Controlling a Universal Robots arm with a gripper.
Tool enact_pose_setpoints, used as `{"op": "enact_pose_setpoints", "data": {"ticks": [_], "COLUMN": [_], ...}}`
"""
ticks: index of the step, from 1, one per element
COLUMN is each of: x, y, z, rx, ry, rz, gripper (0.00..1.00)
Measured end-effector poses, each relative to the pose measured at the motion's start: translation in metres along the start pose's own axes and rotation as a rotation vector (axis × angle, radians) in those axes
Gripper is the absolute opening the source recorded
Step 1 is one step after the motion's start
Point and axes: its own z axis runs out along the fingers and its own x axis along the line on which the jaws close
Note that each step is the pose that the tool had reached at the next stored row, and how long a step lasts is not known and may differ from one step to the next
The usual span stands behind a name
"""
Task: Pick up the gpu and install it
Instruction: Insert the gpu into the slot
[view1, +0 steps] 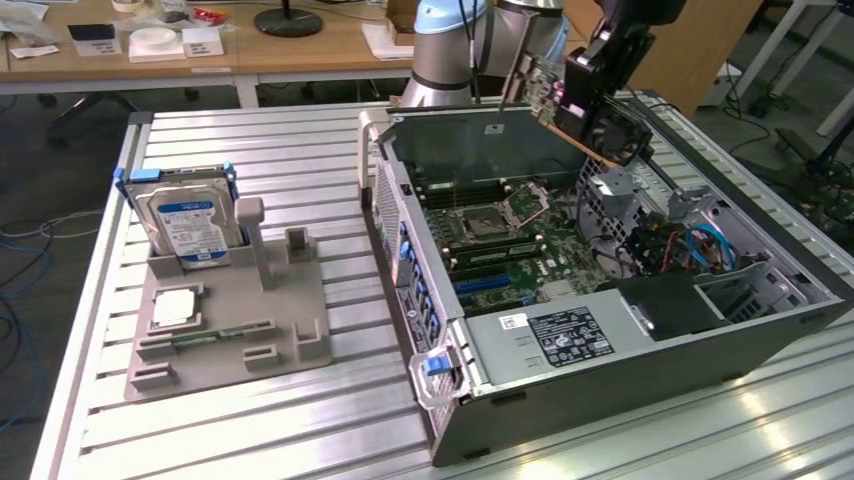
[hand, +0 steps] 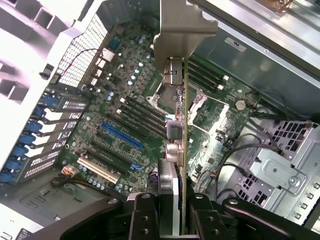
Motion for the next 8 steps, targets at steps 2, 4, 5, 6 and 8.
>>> {"op": "enact_pose_setpoints", "data": {"ticks": [2, 4, 5, 6, 8], "x": [0.0002, 0.0004, 0.0005, 0.0005, 0.0008], "y": [-0.0004, -0.0007, -0.0008, -0.001, -0.0014], "z": [0.0, 0.0, 0.0, 0.0, 0.0], "rx": [0.0001, 0.0002, 0.0002, 0.0003, 0.0004], "ry": [0.0006, 0.001, 0.0013, 0.0016, 0.0021], "rz": [-0.015, -0.03, -0.038, -0.046, -0.061], "gripper": [0.28, 0.28, 0.28, 0.28, 0.28]}}
